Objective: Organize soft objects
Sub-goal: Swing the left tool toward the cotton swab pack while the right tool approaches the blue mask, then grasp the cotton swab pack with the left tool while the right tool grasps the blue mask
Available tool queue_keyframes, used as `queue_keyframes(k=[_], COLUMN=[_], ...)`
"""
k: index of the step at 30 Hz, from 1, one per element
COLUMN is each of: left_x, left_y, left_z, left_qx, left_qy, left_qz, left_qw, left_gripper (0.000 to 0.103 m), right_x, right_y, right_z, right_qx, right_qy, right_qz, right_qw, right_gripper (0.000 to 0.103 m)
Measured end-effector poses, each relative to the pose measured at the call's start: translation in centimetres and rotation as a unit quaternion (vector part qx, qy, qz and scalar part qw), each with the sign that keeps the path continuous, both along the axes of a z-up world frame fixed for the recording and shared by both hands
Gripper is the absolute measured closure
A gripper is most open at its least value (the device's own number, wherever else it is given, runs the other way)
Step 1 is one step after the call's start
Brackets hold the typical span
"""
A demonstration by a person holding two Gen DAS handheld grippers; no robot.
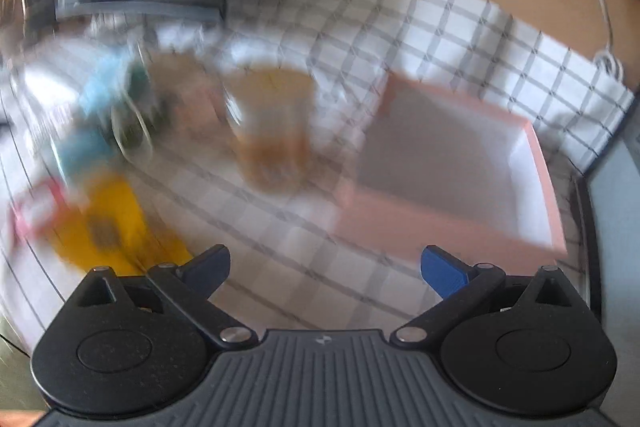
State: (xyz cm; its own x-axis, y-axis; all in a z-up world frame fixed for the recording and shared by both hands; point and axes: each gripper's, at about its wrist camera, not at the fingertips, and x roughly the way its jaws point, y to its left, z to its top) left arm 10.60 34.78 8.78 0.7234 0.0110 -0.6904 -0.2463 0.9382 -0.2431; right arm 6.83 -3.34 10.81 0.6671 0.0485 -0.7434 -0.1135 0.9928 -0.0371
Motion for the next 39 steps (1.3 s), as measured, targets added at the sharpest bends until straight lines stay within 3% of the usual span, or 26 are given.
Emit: queue_keyframes(k=[1, 4, 9, 12, 14, 18, 21, 22, 24, 27, 32, 33, 35, 37, 39], left_x=[0.7, 2.5, 3.1, 1.9, 1.6, 1.9, 1.6, 1.6, 1.6, 3.1, 6.3, 6.5, 6.8, 7.2, 7.7], left_y=[0.3, -1.0, -3.4, -2.0, -0.1, 4.7, 8.0, 8.9, 9.3, 8.4, 6.0, 5.4, 4.7, 4.5, 4.4], left_z=[-0.4, -1.6, -4.2, -5.0, -5.2, -4.9, -3.0, -2.4, -1.4, -0.7, -3.4, -3.7, -3.7, -3.6, -3.7], left_qx=[-0.005, 0.045, 0.172, 0.211, 0.221, 0.19, 0.071, 0.031, -0.003, 0.016, 0.062, 0.082, 0.097, 0.082, 0.073], left_qy=[-0.006, -0.015, -0.011, -0.012, 0.001, 0.023, 0.012, 0.005, -0.01, -0.01, 0.065, 0.058, 0.067, 0.075, 0.077], left_qz=[-0.005, -0.064, -0.176, -0.192, -0.174, -0.101, -0.053, -0.032, -0.006, 0.002, -0.013, -0.013, -0.014, -0.011, -0.015], left_qw=[1.0, 0.9969, 0.9692, 0.9584, 0.9596, 0.9762, 0.996, 0.999, 0.9999, 0.9998, 0.9959, 0.9948, 0.9929, 0.9938, 0.9942], left_gripper=[0.076, 0.076, 0.071, 0.07, 0.07, 0.07, 0.07, 0.07, 0.07, 0.07, 0.069, 0.069, 0.06, 0.049, 0.045], right_x=[0.9, 3.6, 7.6, 9.0, 10.0, 12.2, 13.7, 14.0, 13.9, 13.4, 12.4, 12.4, 13.0, 13.9, 14.9], right_y=[1.3, 5.7, 13.2, 15.3, 16.3, 17.6, 18.0, 18.2, 18.7, 19.6, 19.7, 19.5, 18.8, 18.3, 17.7], right_z=[1.2, 4.2, 5.9, 6.7, 7.6, 9.9, 11.4, 11.9, 12.7, 12.9, 13.0, 13.0, 12.9, 12.5, 11.8], right_qx=[0.011, 0.019, -0.008, -0.01, -0.01, 0.032, 0.082, 0.09, 0.087, 0.07, 0.025, 0.019, 0.02, 0.03, 0.041], right_qy=[-0.003, -0.012, 0.003, 0.017, 0.024, 0.04, 0.055, 0.049, 0.024, 0.004, -0.034, -0.042, -0.047, -0.041, -0.029], right_qz=[0.001, 0.022, 0.079, 0.093, 0.096, 0.097, 0.084, 0.083, 0.09, 0.119, 0.169, 0.173, 0.182, 0.191, 0.198], right_qw=[1.0, 0.999, 0.997, 0.996, 0.995, 0.994, 0.992, 0.991, 0.992, 0.99, 0.985, 0.984, 0.982, 0.98, 0.979], right_gripper=[0.001, 0.001, 0.001, 0.002, 0.002, 0.002, 0.002, 0.002, 0.002, 0.002, 0.002, 0.002, 0.002, 0.002, 0.002])
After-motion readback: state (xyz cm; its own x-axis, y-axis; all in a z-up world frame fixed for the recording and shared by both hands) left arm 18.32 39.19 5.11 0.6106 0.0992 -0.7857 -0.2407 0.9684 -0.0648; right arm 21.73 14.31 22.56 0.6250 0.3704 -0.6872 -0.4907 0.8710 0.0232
